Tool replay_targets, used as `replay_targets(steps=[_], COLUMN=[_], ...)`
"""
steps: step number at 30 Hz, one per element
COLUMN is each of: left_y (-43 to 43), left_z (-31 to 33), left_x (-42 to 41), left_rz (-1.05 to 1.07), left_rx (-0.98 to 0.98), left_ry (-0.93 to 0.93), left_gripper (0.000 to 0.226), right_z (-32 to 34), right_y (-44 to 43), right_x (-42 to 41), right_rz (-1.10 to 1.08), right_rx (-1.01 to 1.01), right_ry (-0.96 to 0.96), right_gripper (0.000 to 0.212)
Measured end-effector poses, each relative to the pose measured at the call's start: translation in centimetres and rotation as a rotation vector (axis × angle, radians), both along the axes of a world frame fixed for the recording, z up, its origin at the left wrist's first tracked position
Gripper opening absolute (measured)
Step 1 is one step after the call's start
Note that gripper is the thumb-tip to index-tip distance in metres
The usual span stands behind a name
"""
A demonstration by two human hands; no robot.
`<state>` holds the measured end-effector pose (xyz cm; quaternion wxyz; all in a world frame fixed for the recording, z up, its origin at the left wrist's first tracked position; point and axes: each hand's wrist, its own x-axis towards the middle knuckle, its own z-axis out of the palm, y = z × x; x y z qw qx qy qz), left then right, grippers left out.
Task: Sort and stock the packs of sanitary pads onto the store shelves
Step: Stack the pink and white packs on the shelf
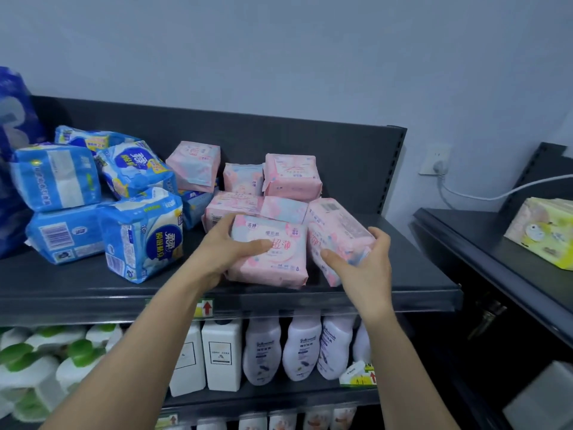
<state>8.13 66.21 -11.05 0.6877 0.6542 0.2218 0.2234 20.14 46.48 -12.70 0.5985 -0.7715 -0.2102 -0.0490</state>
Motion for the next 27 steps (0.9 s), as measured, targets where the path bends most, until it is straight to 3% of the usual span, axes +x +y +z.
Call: replay_targets(steps=[2,3,6,7,16,21,24,27], left_y=[-1.3,-1.9,-4.3,-5.3,-15.3,-23.3,-30.0,-37.2], left_z=[0.4,0.6,1.6,1.8,1.1,1.2,0.6,-0.2], left_x=[0.1,0.1,0.1,0.1,2.6,3.7,3.5,2.5], left_rz=[0.02,0.006,-0.126,-0.171,-0.422,-0.535,-0.555,-0.596], left_rx=[-0.027,-0.053,-0.105,-0.1,-0.128,-0.215,-0.298,-0.338], left_ry=[-0.084,-0.12,-0.141,-0.123,-0.101,-0.135,-0.144,-0.153], left_gripper=[0.124,0.121,0.07,0.063,0.054,0.056,0.045,0.043], right_z=[0.6,0.9,1.2,1.2,0.7,1.3,2.2,2.7], right_y=[-1.2,-1.9,-4.9,-6.1,-18.9,-27.8,-33.1,-38.2], right_x=[-0.5,-0.6,-0.6,-0.7,-2.2,-5.1,-7.5,-10.3], right_rz=[-0.024,-0.027,-0.056,-0.07,-0.283,-0.387,-0.427,-0.43], right_rx=[0.102,0.155,0.335,0.385,0.465,0.606,0.792,0.761], right_ry=[-0.002,0.004,0.034,0.032,0.07,0.184,0.238,0.279], right_gripper=[0.079,0.075,0.062,0.057,0.047,0.078,0.057,0.041])
